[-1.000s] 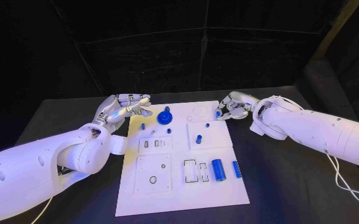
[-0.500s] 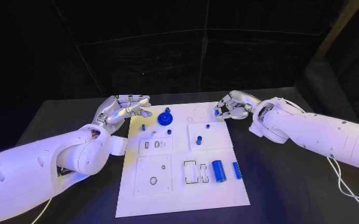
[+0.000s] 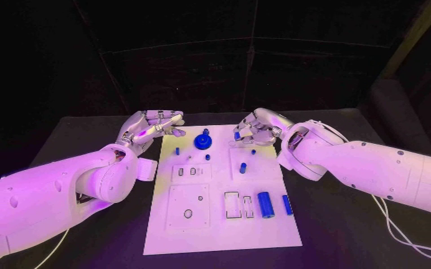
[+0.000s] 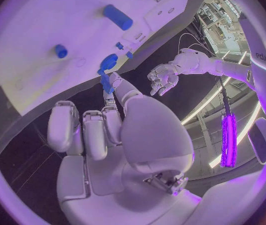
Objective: Assemble the parts on the task board
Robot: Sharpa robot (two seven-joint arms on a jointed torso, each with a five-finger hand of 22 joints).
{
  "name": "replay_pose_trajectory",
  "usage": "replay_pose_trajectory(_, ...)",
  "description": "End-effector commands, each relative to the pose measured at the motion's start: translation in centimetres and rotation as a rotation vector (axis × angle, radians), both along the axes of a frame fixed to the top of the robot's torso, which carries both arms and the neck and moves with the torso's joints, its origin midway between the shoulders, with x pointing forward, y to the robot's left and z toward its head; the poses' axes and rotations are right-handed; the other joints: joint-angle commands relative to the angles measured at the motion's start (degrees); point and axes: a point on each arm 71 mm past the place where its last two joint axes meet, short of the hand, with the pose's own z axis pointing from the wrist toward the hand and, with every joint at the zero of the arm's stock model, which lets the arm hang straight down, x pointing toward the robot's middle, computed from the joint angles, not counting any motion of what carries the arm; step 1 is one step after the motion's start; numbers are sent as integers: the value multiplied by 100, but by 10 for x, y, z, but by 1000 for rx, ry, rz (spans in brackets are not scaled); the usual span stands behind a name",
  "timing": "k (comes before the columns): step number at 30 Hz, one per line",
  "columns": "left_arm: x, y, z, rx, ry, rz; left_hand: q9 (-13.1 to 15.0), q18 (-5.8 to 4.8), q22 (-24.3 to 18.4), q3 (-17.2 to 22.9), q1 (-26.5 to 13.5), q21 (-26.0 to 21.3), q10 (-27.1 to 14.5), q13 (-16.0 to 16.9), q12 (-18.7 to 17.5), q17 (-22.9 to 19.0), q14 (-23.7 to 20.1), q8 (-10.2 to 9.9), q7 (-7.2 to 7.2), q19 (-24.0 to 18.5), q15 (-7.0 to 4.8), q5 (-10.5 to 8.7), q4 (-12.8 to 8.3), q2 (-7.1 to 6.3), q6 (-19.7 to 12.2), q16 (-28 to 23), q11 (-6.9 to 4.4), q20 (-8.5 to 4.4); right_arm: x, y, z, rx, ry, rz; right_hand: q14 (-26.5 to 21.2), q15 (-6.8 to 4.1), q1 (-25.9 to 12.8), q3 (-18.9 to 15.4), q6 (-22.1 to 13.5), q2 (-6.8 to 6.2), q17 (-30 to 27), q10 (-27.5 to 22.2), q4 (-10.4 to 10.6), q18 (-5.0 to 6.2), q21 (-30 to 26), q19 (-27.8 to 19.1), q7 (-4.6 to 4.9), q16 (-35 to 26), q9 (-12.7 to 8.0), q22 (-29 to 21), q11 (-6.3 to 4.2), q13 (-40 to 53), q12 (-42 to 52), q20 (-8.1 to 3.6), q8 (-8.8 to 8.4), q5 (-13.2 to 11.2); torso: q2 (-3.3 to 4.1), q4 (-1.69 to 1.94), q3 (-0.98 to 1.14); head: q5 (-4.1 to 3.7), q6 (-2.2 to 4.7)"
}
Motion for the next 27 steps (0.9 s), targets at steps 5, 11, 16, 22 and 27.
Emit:
replay_pose_trajectory(5, 4, 1, 0, 4, -7, -5, -3, 22, -7, 38, -53, -24, 1, -10, -37, 10, -24, -20, 20, -38, 6, -9, 5, -16, 18, -22, 25, 15, -4, 41, 1, -44, 1, -20, 389, -36, -68, 170, 32, 32, 409, -11, 102, -54, 33, 44, -2, 9, 2, -9, -6, 114, -28, -1, 29, -60, -89, 44, -49, 144, -101)
replay_pose_trajectory(11, 5, 1, 0, 1, -3, -1, -2, 22, -7, 39, -59, -24, 3, -10, -36, 11, -22, -20, 21, -38, 7, -10, 8, -15, 19, -24, 26, 15, -11, 75, -2, -105, 2, 46, 380, -30, -118, 234, 11, 1, 376, -30, 99, -47, 20, 21, 5, -9, -3, -41, 1, 84, -59, 5, 14, -163, -117, 105, -90, 213, -168)
replay_pose_trajectory(16, 7, 1, 1, 1, -2, 6, -2, 22, -7, 39, -59, -24, 3, -10, -36, 11, -22, -20, 21, -38, 7, -10, 8, -15, 19, -24, 26, 15, -19, 95, -14, -154, 22, 83, 380, -29, -119, 243, 14, -5, 374, -31, 95, -48, 21, 21, 4, -11, -3, -40, 0, 82, -61, 5, 15, -169, -129, 123, -100, 268, -204)
replay_pose_trajectory(22, 8, 1, 2, 0, -2, 11, -2, 22, -7, 39, -59, -24, 3, -10, -36, 11, -22, -20, 21, -38, 7, -10, 8, -15, 19, -24, 26, 15, -26, 111, -26, -202, 25, 116, 378, -30, -121, 251, 18, -8, 364, -37, 92, -46, 19, 18, 4, -15, -2, -46, -1, 73, -69, 6, 16, -172, -118, 104, -93, 321, -226)
replay_pose_trajectory(27, 8, 1, 2, 0, -4, 14, -1, 23, -7, 43, -71, -23, 8, -10, -33, 14, -16, -20, 21, -37, 8, -11, 15, -13, 24, -29, 26, 17, -30, 120, -38, -226, 35, 130, 377, -30, -126, 256, 20, -15, 361, -37, 90, -46, 17, 15, 4, -17, -2, -49, 0, 73, -70, 6, 17, -174, -107, 110, -86, 352, -259)
